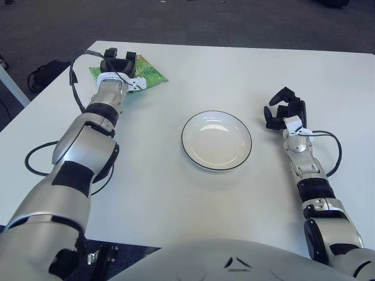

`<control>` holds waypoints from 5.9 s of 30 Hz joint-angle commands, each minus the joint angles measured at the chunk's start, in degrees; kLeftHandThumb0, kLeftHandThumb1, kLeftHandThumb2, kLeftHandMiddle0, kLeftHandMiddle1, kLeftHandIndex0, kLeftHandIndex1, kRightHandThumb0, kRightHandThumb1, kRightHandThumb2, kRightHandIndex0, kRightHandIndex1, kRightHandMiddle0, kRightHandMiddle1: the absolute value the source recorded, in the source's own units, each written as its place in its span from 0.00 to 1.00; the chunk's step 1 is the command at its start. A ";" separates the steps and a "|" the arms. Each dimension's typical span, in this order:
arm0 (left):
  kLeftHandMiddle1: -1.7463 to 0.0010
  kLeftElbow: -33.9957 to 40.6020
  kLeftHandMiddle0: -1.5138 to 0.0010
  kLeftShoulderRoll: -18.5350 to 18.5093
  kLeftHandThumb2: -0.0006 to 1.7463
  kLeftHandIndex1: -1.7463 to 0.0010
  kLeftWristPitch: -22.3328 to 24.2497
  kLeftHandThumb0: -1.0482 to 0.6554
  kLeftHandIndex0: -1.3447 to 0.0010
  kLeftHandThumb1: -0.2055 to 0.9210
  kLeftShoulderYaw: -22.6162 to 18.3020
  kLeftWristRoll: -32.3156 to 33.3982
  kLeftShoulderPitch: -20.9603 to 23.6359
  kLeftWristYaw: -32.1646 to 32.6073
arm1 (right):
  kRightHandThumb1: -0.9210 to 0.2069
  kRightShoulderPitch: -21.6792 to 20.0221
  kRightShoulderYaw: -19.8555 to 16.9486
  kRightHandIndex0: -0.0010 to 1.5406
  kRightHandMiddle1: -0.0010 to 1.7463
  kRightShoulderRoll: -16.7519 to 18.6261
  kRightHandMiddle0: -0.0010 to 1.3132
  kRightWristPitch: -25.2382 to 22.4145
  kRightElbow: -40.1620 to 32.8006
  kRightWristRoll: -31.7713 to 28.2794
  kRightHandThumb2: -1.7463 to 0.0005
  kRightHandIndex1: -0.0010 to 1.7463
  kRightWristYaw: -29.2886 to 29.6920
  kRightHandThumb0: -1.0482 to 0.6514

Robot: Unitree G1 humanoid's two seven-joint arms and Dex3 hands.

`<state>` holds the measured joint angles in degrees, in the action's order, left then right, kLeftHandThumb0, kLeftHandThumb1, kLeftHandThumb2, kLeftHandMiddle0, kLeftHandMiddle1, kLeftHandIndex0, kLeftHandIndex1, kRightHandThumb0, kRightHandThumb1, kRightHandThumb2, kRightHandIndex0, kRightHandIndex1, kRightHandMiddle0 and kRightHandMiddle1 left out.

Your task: Put the snack into the plate.

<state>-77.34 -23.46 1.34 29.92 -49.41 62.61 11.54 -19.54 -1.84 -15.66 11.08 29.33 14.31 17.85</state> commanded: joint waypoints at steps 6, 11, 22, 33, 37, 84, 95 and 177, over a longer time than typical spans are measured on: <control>0.98 -0.95 1.00 0.72 0.75 0.77 1.70 0.00 1.00 1.00 -0.60 3.15 0.63 -2.70 | 0.57 3.57 2.04 0.78 1.00 1.10 0.50 -2.85 6.60 1.54 0.22 1.00 -0.67 0.32; 0.98 -0.99 0.99 1.21 0.74 0.77 2.63 0.00 1.00 1.00 -1.53 5.13 0.28 -4.06 | 0.60 3.22 2.88 0.80 1.00 1.01 0.51 -2.30 7.11 2.79 0.20 1.00 0.90 0.32; 0.67 -0.07 0.96 0.00 0.77 0.76 0.05 0.00 1.00 1.00 -3.19 8.77 -1.55 -6.82 | 0.62 3.32 4.84 0.84 1.00 0.79 0.53 -3.38 6.38 5.93 0.18 1.00 3.24 0.31; 0.07 2.92 0.89 -2.04 0.78 0.66 -8.79 0.00 1.00 1.00 -4.30 11.63 -5.20 -4.70 | 0.64 4.99 5.96 0.85 1.00 0.25 0.54 -3.20 4.04 7.68 0.17 1.00 3.66 0.30; 0.02 6.43 0.81 -2.72 0.77 0.61 -13.63 0.00 1.00 1.00 -4.76 12.43 -8.88 -2.15 | 0.64 5.60 6.30 0.85 1.00 -0.12 0.55 -2.95 3.35 8.58 0.16 1.00 3.89 0.30; 0.49 61.02 0.84 -10.48 0.71 0.27 -26.21 0.07 0.99 1.00 -22.33 23.28 -42.02 -13.78 | 0.66 5.75 6.86 0.87 1.00 -1.33 0.56 -3.92 2.08 9.78 0.15 1.00 3.47 0.29; 0.60 62.60 0.97 -9.44 0.67 0.45 -21.27 0.06 1.00 1.00 -20.65 10.14 -42.19 -4.72 | 0.65 5.59 7.29 0.87 1.00 -2.11 0.56 -2.63 3.13 10.06 0.15 1.00 3.38 0.29; 1.00 55.84 1.00 4.25 0.39 1.00 14.49 0.00 1.00 1.00 -8.13 -3.91 -30.41 -12.02 | 0.66 7.61 9.06 0.86 1.00 -3.61 0.56 -2.15 0.16 11.30 0.15 1.00 2.35 0.29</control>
<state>-20.93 -19.23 15.38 21.28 -53.94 31.06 0.35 -17.26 5.45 -19.97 11.07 26.33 24.97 22.78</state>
